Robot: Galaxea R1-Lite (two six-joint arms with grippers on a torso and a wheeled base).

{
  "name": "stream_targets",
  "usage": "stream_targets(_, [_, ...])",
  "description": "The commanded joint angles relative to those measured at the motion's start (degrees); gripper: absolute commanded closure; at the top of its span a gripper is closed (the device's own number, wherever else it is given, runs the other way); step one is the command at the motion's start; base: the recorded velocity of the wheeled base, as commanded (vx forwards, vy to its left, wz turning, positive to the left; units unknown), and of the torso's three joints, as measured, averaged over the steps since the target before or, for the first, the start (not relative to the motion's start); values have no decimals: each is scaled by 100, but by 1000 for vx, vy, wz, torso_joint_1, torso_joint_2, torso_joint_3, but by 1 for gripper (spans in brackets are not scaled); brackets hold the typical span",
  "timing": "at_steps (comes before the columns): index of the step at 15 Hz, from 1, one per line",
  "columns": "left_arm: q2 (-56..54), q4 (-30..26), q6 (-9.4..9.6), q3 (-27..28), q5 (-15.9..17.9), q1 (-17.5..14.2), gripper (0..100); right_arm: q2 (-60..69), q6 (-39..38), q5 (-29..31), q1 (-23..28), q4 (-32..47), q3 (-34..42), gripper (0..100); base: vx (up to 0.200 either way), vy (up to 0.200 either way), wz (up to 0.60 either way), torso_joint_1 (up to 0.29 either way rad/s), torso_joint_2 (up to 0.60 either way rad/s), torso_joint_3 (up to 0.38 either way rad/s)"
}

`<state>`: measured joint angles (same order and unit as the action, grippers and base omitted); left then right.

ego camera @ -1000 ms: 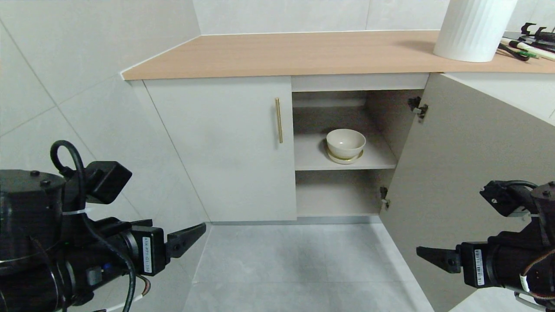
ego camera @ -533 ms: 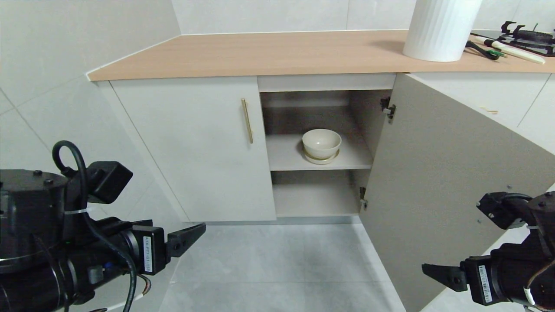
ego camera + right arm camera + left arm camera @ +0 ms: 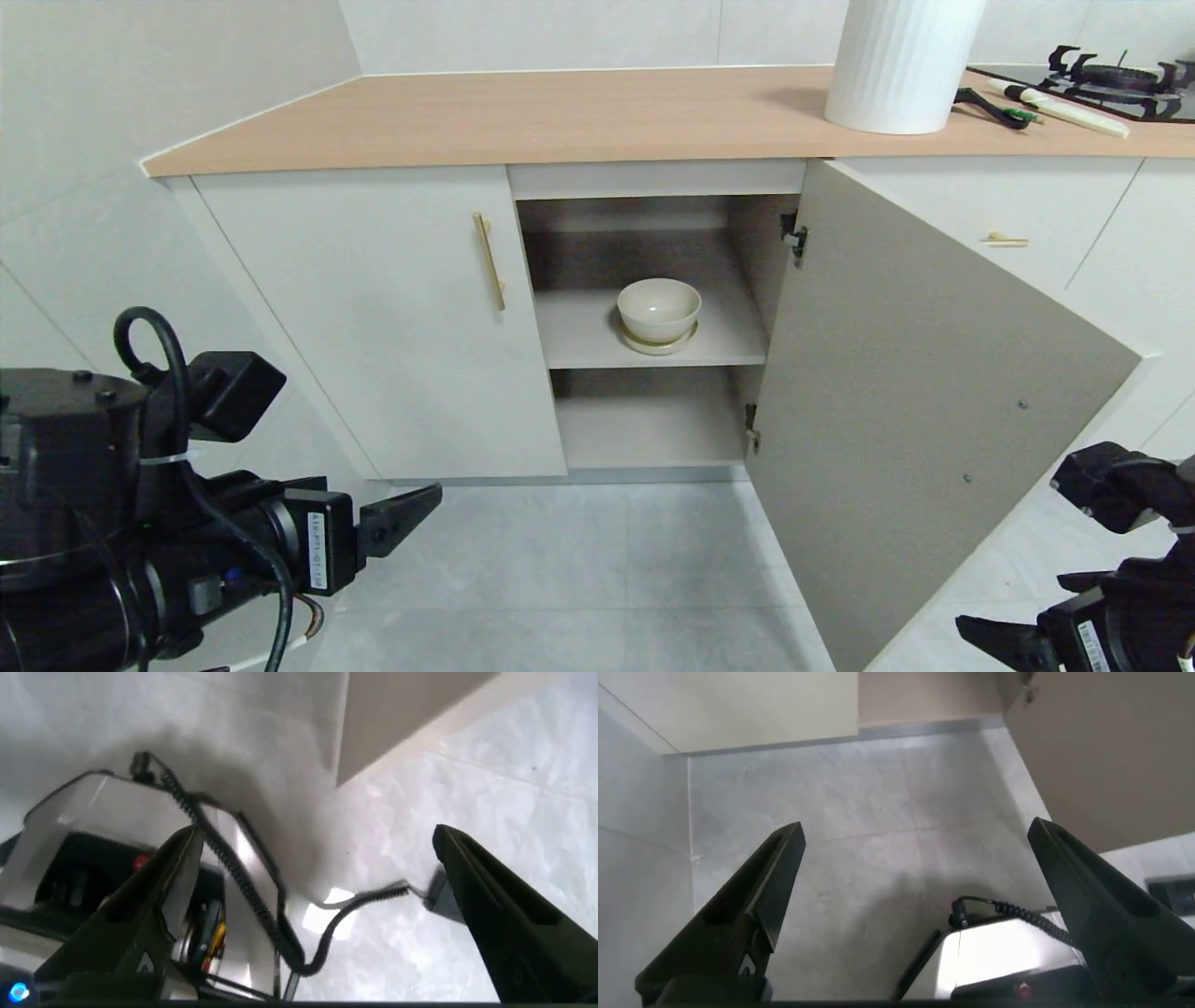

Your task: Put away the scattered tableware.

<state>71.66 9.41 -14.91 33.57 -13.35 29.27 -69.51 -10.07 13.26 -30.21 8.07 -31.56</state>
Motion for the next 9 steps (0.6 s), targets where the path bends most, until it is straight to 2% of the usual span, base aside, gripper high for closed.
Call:
stream_targets(1, [-3,-1,-3,0,-1,0,0,17,242,36,762,2,-166,0,0,0,0,0,0,0])
stream_targets(2, [6,-1,-3,0,-1,0,0,17,339,36,991,-7,-192,0,0,0,0,0,0,0])
stream_targets(4, [6,-1,-3,0,-1,0,0,131,717,-8,1773,-7,-351,0,0,0,0,0,0,0])
stream_targets(9, [-3,-1,-3,0,-1,0,0,219,1016,-26,2397,-25,-483,0,0,0,0,0,0,0])
